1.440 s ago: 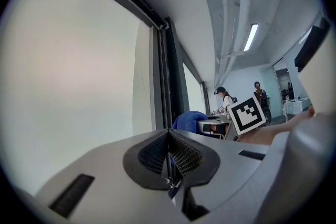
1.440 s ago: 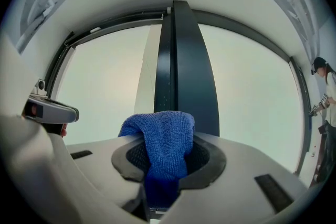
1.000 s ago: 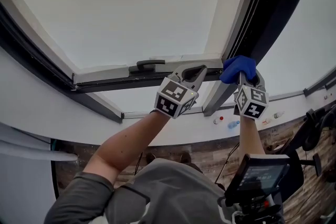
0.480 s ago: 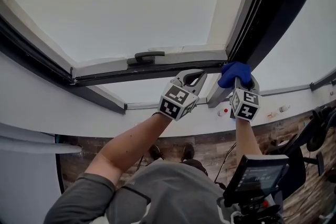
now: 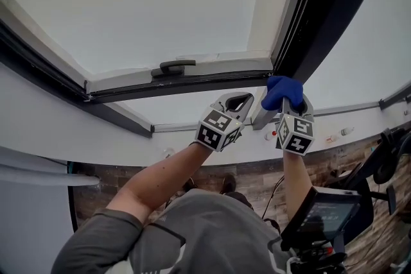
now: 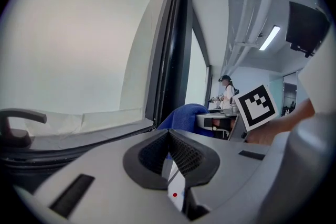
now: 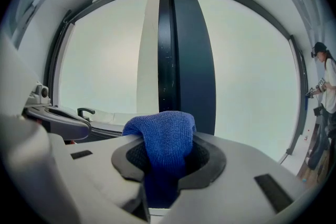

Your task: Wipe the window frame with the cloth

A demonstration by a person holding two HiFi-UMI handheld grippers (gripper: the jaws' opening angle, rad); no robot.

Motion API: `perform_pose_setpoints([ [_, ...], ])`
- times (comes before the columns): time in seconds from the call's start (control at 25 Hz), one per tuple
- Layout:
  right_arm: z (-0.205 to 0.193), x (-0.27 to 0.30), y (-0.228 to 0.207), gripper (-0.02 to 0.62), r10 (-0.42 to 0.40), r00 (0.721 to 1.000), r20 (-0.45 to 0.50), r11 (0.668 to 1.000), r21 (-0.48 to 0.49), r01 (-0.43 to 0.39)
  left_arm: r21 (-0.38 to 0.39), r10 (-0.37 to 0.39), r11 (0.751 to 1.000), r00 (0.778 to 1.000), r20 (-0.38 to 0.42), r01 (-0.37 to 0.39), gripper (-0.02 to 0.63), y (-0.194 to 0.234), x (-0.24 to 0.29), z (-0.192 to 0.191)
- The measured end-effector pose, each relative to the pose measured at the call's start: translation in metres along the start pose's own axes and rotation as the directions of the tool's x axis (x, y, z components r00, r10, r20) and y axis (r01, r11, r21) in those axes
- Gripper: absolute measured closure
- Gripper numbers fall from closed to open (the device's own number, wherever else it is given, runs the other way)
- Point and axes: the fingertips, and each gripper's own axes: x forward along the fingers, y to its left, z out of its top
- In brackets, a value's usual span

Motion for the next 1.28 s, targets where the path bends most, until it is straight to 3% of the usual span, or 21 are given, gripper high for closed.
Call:
perform_pose_setpoints([
  [0.64, -0.023, -0.004, -0.013, 0.477, 0.021, 0.998, -0.052, 0.999, -0.024, -0.023, 0.006, 0.019, 1.000, 1.000, -0.001, -0.019, 0.597, -0.013, 0.020, -0.006],
  [0.92, -0.030, 0.011, 0.017, 0.477, 0.061, 0.995, -0.081, 0.996, -0.054, -0.065, -0.010, 0.057, 0.998, 0.998, 0.005, -0.057, 0.598, 0.015, 0.003, -0.010],
  [1.28, -0.047, 0.049, 0.050, 0.477, 0.072, 0.987, -0.145, 0.996, -0.047, -0.080, -0.071, 0.186, 0.980, 0.983, 0.007, -0.185, 0.598, 0.083, -0.049, -0.027],
])
